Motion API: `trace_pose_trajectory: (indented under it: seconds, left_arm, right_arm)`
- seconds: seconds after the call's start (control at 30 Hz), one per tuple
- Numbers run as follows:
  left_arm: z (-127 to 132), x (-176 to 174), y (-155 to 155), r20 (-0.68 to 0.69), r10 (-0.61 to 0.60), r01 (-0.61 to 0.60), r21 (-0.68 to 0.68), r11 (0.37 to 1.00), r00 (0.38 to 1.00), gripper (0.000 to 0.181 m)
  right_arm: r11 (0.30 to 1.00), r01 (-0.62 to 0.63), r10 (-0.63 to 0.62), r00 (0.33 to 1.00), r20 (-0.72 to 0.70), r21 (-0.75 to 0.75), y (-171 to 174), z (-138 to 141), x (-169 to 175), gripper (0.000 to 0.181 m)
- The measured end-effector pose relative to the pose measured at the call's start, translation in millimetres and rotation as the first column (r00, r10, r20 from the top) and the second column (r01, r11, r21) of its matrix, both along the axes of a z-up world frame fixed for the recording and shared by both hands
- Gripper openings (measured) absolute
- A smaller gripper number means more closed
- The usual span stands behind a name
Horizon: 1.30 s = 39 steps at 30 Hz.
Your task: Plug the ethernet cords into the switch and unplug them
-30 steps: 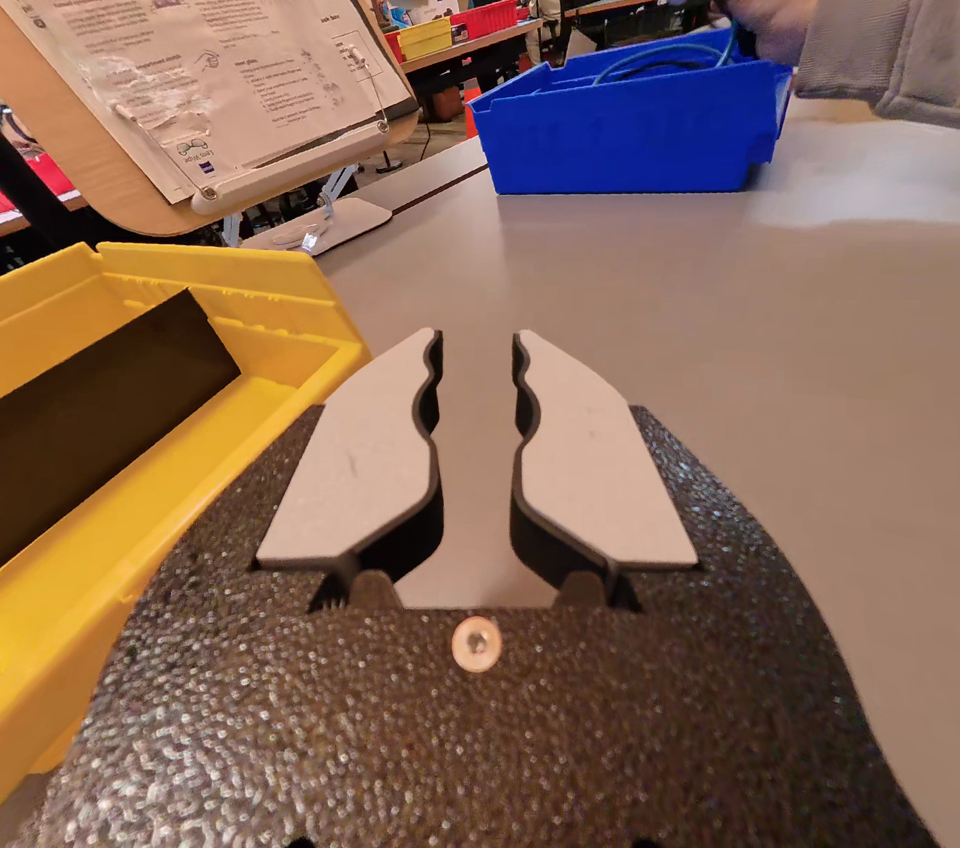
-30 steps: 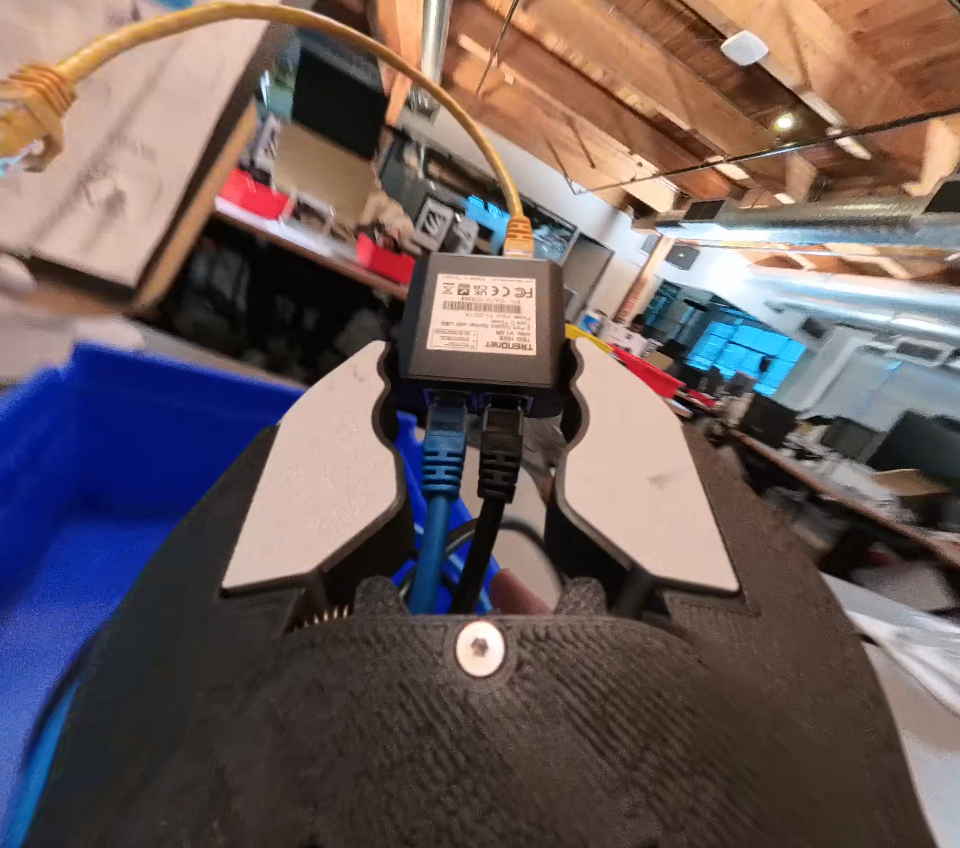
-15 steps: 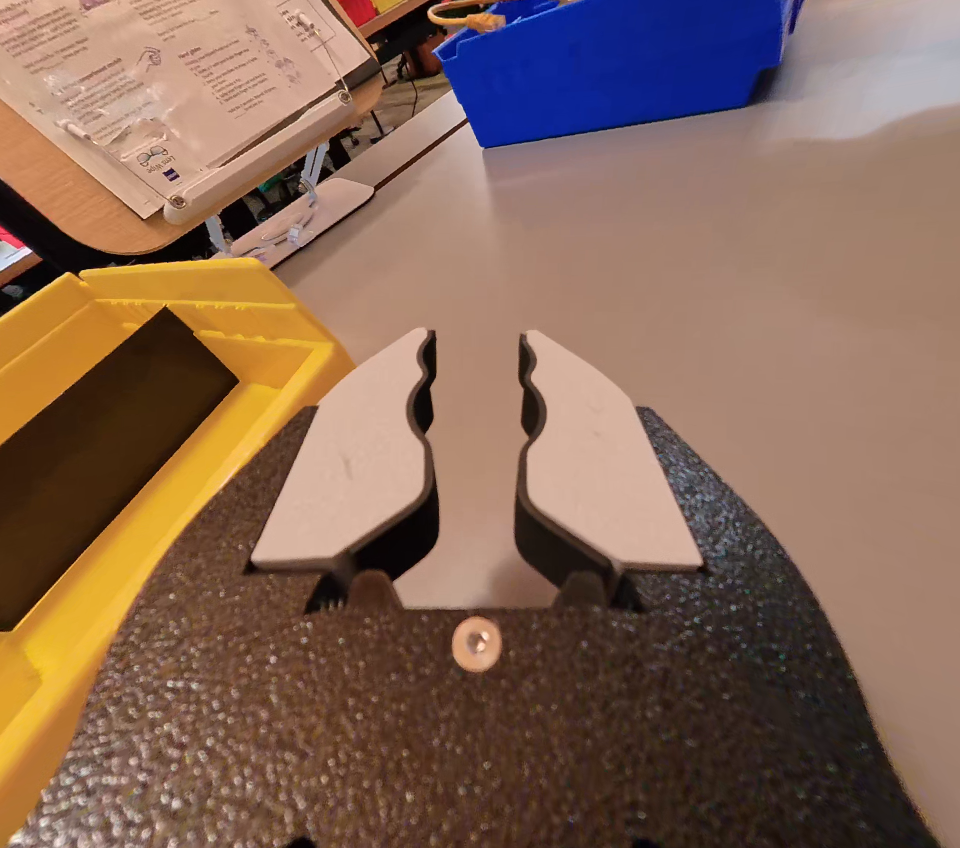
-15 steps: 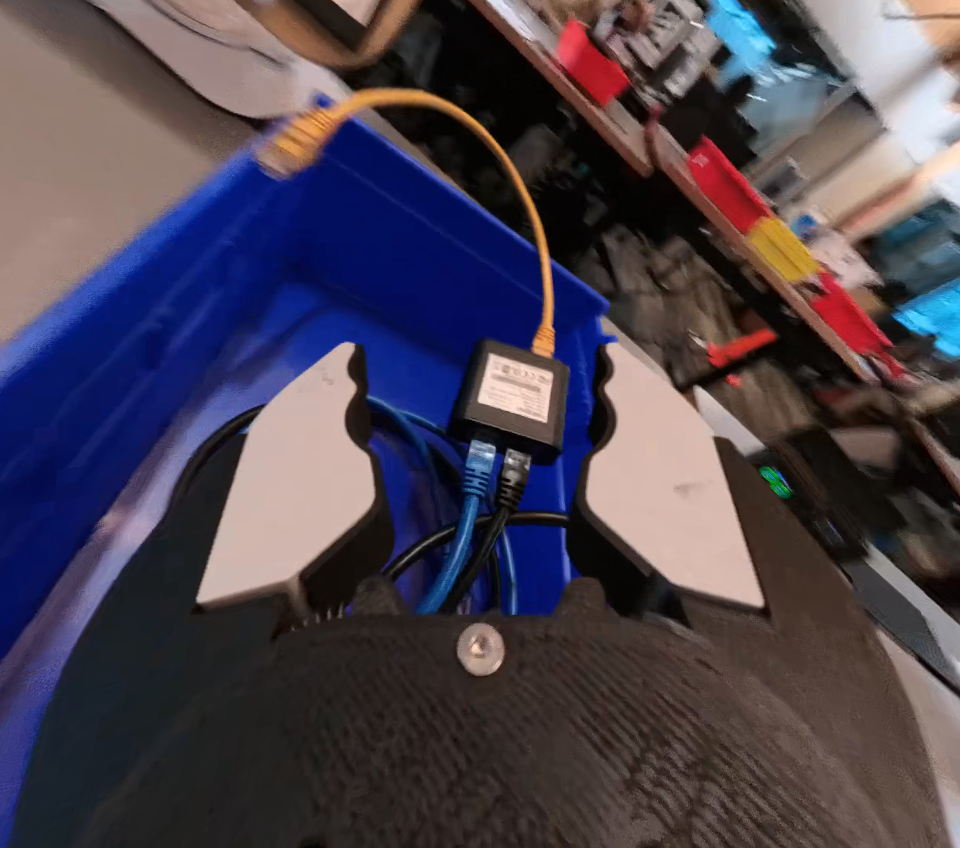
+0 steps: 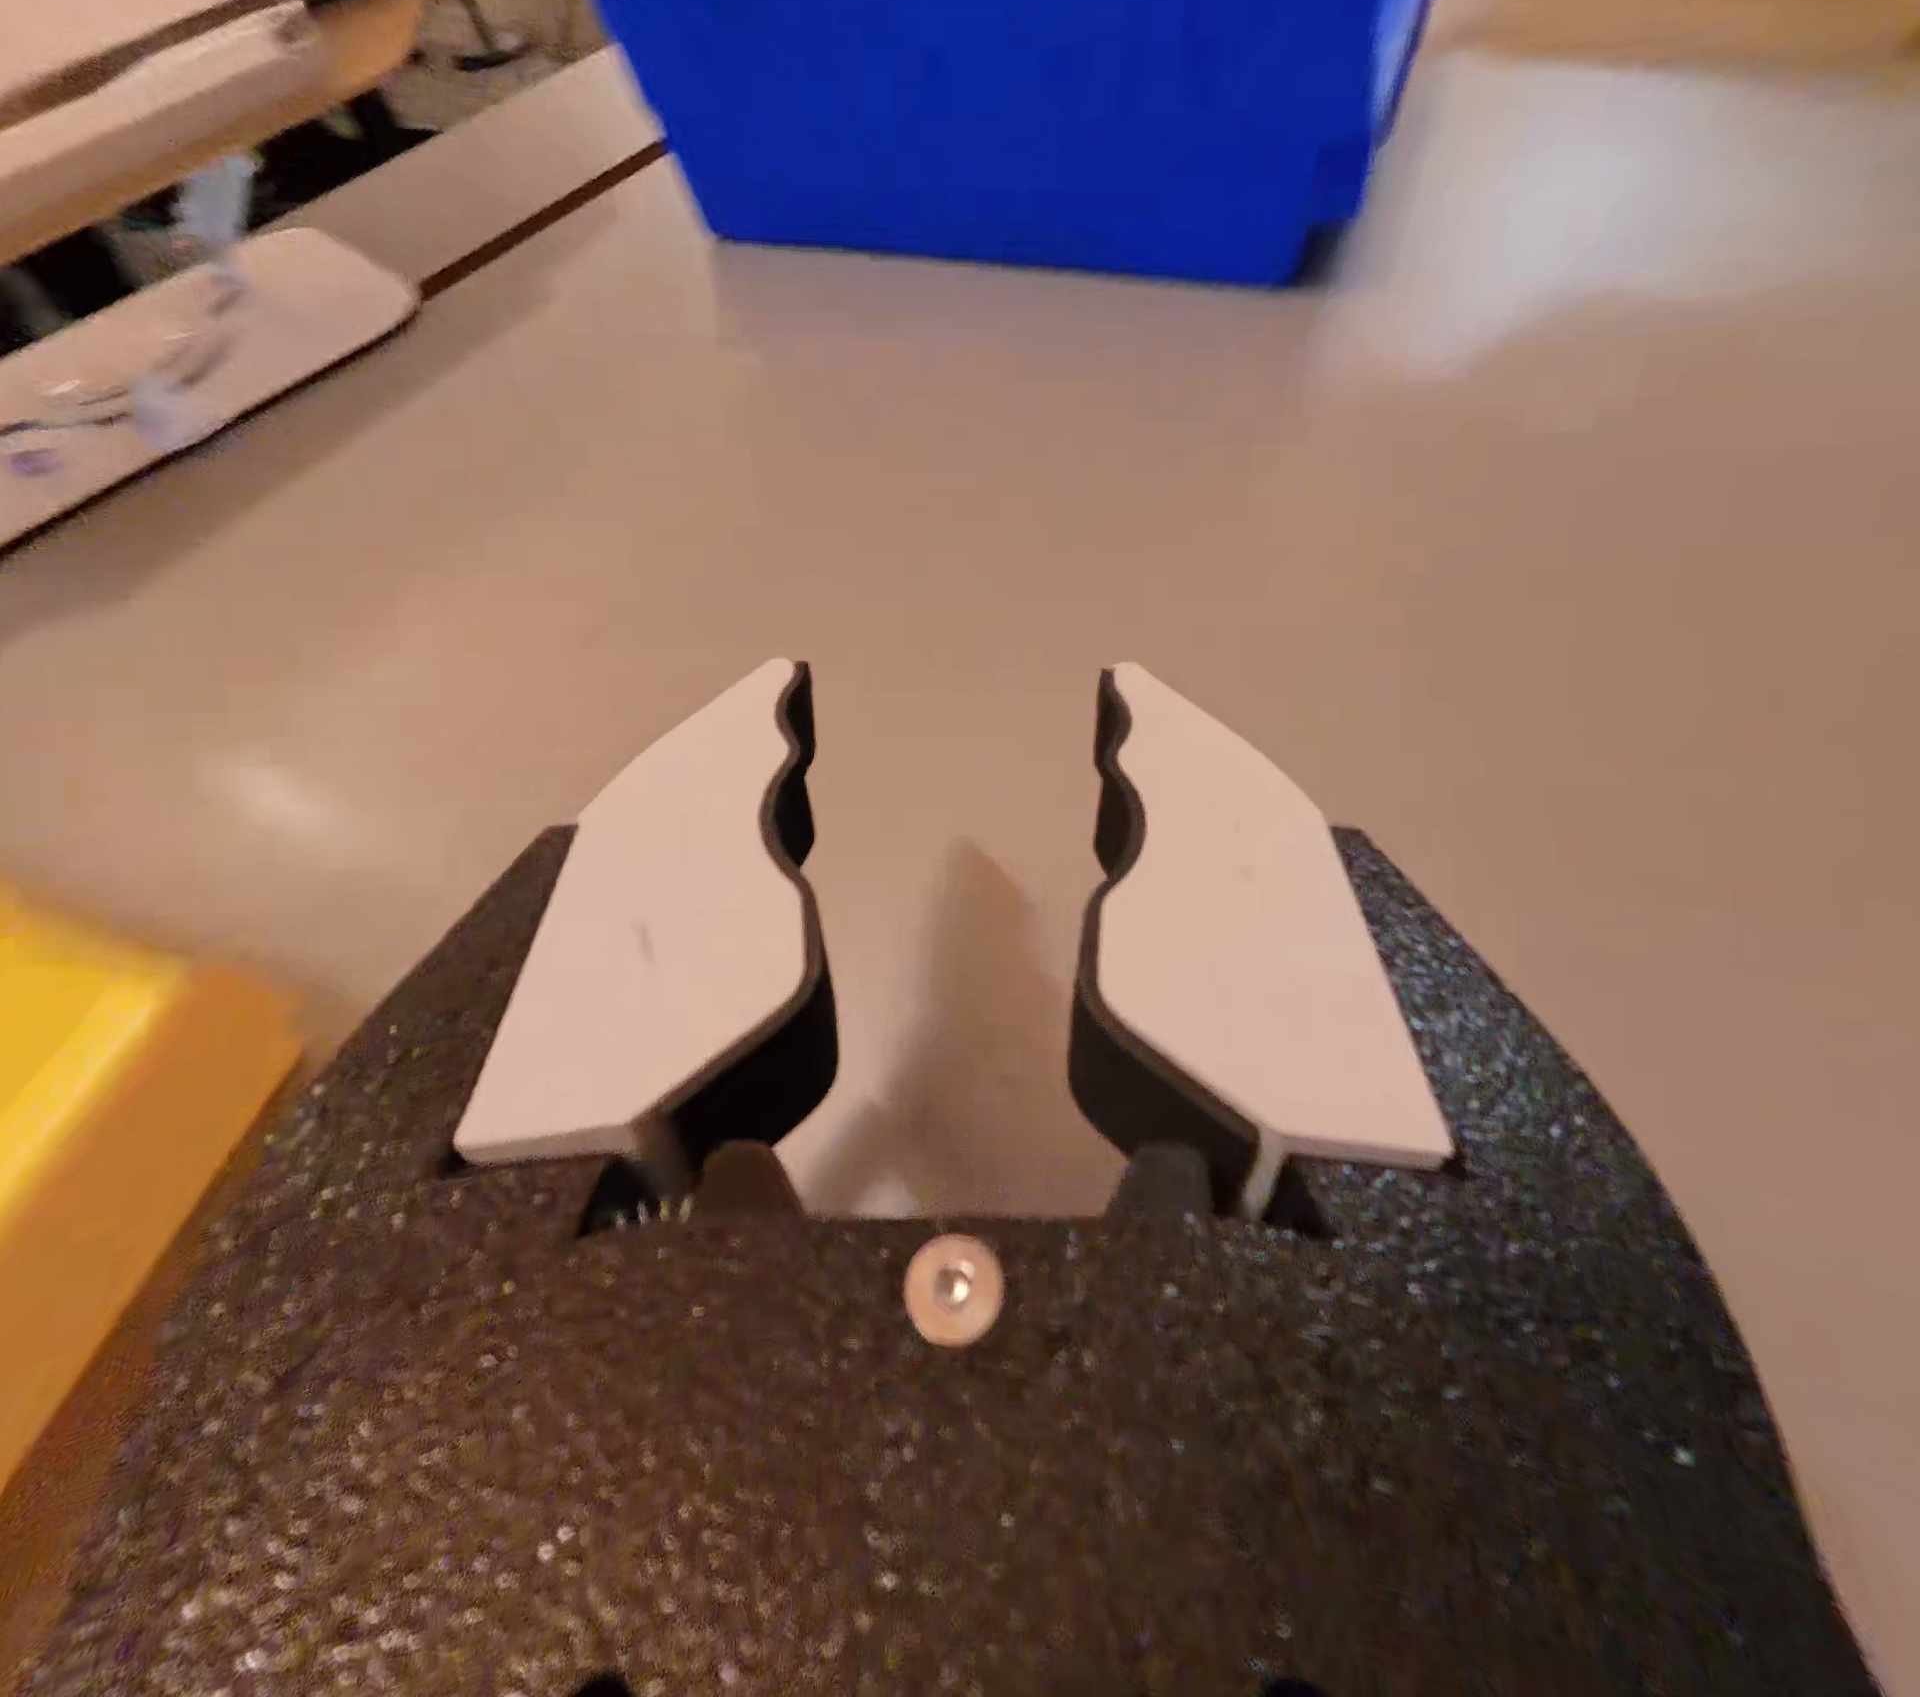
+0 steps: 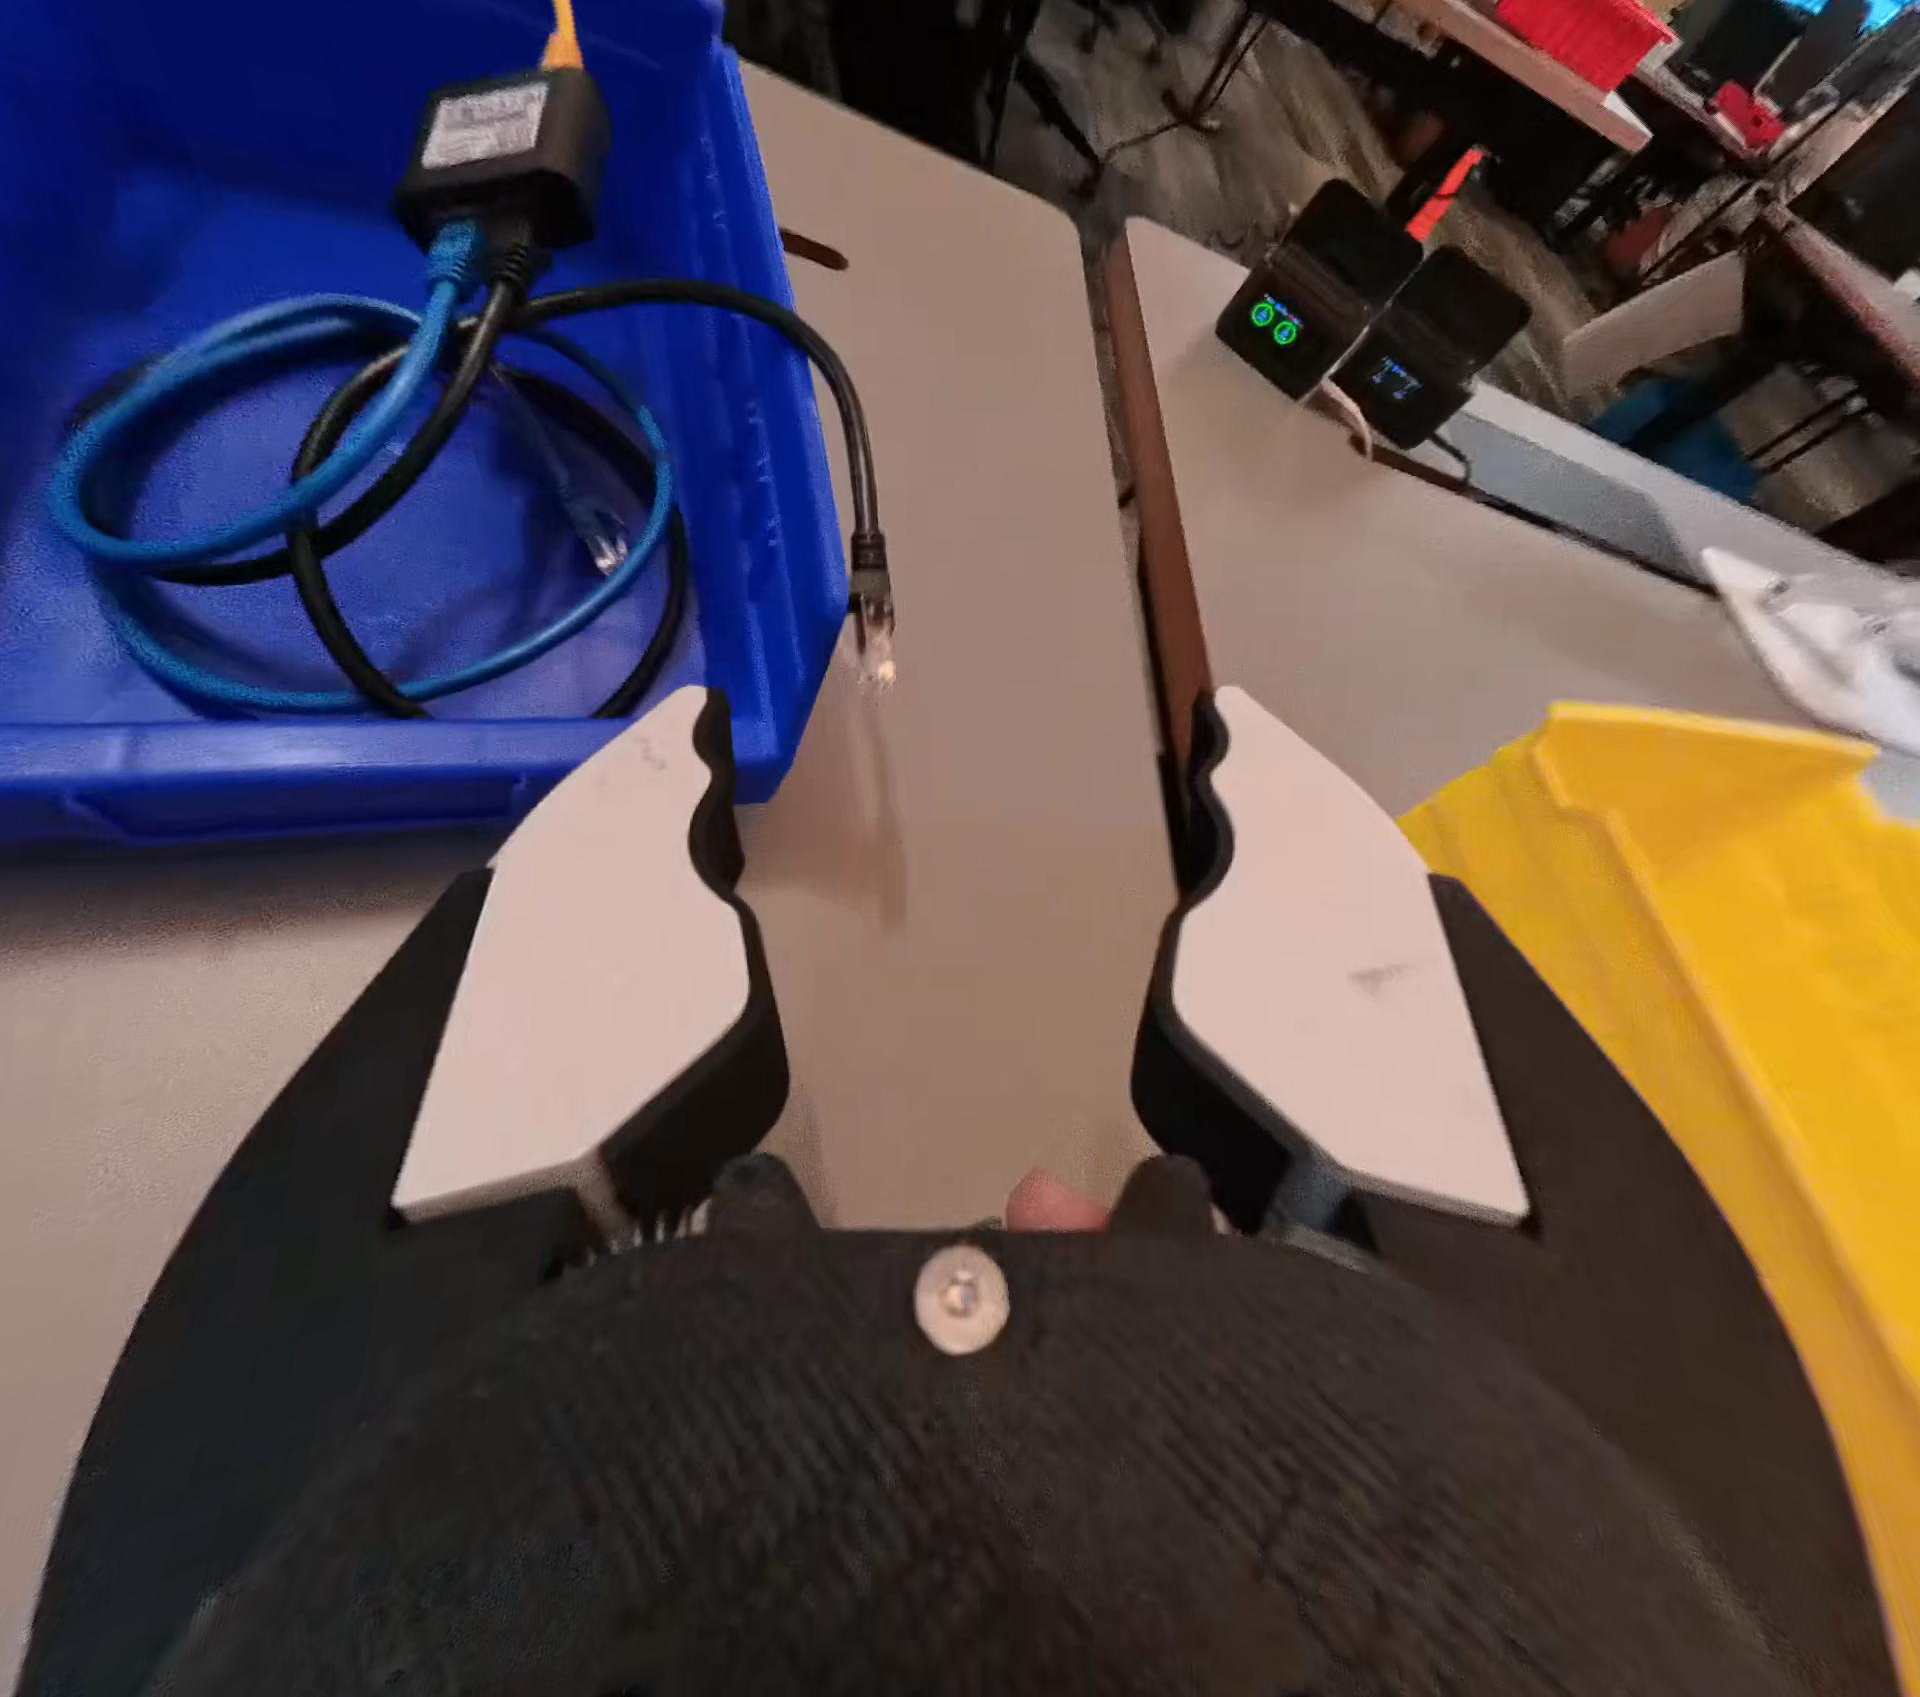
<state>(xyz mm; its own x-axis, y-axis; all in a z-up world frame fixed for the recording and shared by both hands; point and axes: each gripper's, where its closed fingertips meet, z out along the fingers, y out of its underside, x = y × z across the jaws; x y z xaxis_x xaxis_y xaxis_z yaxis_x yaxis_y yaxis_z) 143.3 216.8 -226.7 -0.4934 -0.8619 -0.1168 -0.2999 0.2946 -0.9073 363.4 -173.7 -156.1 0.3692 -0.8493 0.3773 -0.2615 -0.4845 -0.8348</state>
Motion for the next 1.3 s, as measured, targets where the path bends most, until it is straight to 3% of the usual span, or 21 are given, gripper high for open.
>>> trace_pose_trajectory:
  seconds: [0.1,0.2,0.27,0.37,0.47,0.53,0.6,0.73,0.8,0.97,1.0,1.03,1.07,1.13,1.2,1.23,1.3]
  left_arm:
    - [19.8,31.9,-61.2,-0.028,-0.107,0.105,-0.062,0.993,0.994,0.065]
    - [41.2,72.9,-117.6,-0.036,-0.132,0.127,-0.110,0.986,0.991,0.077]
    - [45.3,99.8,-156.4,-0.087,-0.128,0.112,-0.167,0.980,0.988,0.089]
    - [30.9,141.2,-187.8,-0.167,0.003,-0.021,-0.103,0.994,0.986,0.108]
    - [17.1,170.6,-193.8,-0.146,0.131,-0.135,-0.016,0.991,0.981,0.108]
    - [7.7,178.1,-192.7,-0.151,0.176,-0.180,-0.009,0.984,0.973,0.102]
    - [3.4,181.1,-192.4,-0.154,0.183,-0.190,-0.033,0.981,0.971,0.100]
    - [1.9,178.6,-190.6,-0.155,0.182,-0.190,-0.033,0.981,0.971,0.093]
    - [-0.3,176.3,-189.7,-0.160,0.173,-0.177,-0.009,0.984,0.972,0.089]
    - [-5.1,169.5,-190.4,-0.202,0.139,-0.153,-0.053,0.987,0.969,0.082]
    - [-5.7,168.5,-190.6,-0.207,0.134,-0.149,-0.061,0.987,0.969,0.082]
    - [-5.5,168.0,-190.5,-0.208,0.133,-0.150,-0.068,0.986,0.969,0.082]
    - [-4.8,167.3,-191.2,-0.207,0.126,-0.144,-0.074,0.987,0.970,0.081]
    - [-1.2,165.4,-191.8,-0.200,0.115,-0.134,-0.084,0.987,0.973,0.081]
    - [3.2,163.7,-192.0,-0.185,0.102,-0.120,-0.089,0.989,0.978,0.080]
    - [4.8,163.2,-191.9,-0.180,0.098,-0.116,-0.090,0.989,0.979,0.080]
    - [6.7,162.2,-192.1,-0.177,0.089,-0.106,-0.091,0.990,0.980,0.080]
  right_arm:
    - [0.978,-0.033,0.035,0.999,-0.010,0.205,-0.3,-24.2,-7.1,0.085]
    - [0.893,-0.021,0.018,1.000,0.012,0.449,0.4,-32.2,0.4,0.078]
    - [0.827,-0.014,-0.002,1.000,0.028,0.562,4.0,-31.7,5.0,0.076]
    - [0.825,-0.051,0.053,0.999,0.012,0.563,17.5,-41.1,5.6,0.078]
    - [0.822,-0.108,0.099,0.994,0.046,0.559,29.9,-44.9,11.8,0.080]
    - [0.783,-0.132,0.104,0.991,0.081,0.607,35.4,-38.0,21.4,0.084]
    - [0.725,-0.225,0.175,0.974,0.143,0.650,50.3,-26.7,22.4,0.076]
    - [0.742,-0.214,0.169,0.977,0.132,0.636,54.6,-31.1,29.0,0.071]
    - [0.714,-0.200,0.159,0.980,0.122,0.671,53.6,-27.7,29.1,0.069]
    - [0.605,-0.336,0.157,0.939,0.306,0.722,52.1,16.1,11.3,0.014]
    - [0.626,-0.319,0.193,0.948,0.255,0.712,56.1,7.6,11.8,0.011]
    - [0.697,-0.242,0.195,0.970,0.147,0.675,52.5,-9.4,15.7,0.016]
    - [0.781,-0.117,0.101,0.993,0.061,0.614,34.9,-22.7,23.3,0.033]
    - [0.847,0.008,-0.034,0.999,0.039,0.532,5.0,-29.1,29.3,0.053]
    - [0.832,-0.021,0.000,0.999,0.037,0.555,3.9,-33.9,30.5,0.049]
    - [0.797,-0.079,0.074,0.997,0.033,0.599,13.3,-35.5,28.2,0.036]
    - [0.733,-0.145,0.179,0.984,0.017,0.664,27.5,-37.6,24.5,0.036]
